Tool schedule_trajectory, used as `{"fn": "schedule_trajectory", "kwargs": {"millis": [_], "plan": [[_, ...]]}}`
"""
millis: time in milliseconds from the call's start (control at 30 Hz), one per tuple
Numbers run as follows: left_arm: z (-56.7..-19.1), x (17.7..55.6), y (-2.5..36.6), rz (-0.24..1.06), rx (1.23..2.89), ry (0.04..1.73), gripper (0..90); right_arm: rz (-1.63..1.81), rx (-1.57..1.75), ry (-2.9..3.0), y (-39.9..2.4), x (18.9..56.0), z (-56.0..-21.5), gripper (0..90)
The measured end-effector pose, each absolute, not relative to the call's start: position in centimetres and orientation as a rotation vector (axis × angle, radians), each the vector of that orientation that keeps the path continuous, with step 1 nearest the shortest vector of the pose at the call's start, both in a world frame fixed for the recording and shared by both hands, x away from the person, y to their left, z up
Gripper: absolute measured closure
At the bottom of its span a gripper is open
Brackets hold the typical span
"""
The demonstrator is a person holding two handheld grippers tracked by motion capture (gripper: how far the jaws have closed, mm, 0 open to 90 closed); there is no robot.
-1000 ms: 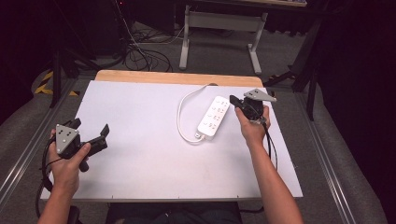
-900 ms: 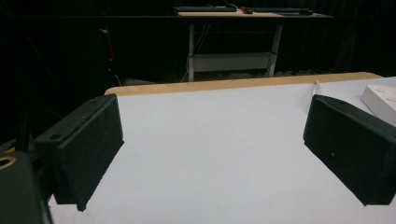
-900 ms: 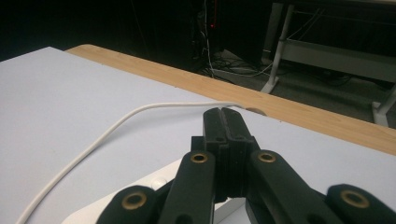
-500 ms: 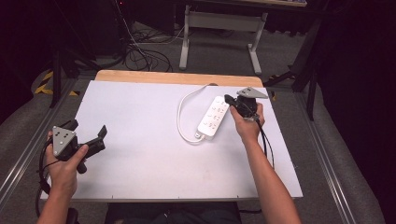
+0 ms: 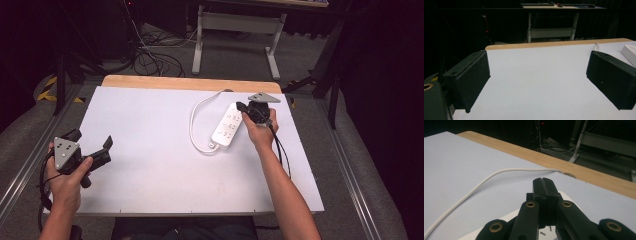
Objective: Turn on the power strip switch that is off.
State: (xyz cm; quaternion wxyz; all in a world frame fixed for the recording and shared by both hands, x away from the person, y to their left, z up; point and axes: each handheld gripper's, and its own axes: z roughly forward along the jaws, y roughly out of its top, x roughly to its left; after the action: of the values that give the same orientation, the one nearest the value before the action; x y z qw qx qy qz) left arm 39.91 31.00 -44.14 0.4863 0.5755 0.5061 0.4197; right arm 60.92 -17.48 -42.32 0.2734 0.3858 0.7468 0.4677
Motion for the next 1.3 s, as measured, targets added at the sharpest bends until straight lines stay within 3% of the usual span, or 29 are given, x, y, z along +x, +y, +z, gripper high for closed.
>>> {"fn": "schedule_trajectory", "kwargs": {"millis": [533, 1300], "plan": [[-44.2, 39.7, 31.1, 1.022, 1.402, 1.234, 5.8, 1.098, 1.013, 2.153, -15.0, 63.4, -45.9, 90.0], [-44.2, 39.6, 31.0, 1.023, 1.410, 1.224, 6.2, 1.078, 1.100, 2.155, -15.6, 64.1, -46.8, 90.0]]}}
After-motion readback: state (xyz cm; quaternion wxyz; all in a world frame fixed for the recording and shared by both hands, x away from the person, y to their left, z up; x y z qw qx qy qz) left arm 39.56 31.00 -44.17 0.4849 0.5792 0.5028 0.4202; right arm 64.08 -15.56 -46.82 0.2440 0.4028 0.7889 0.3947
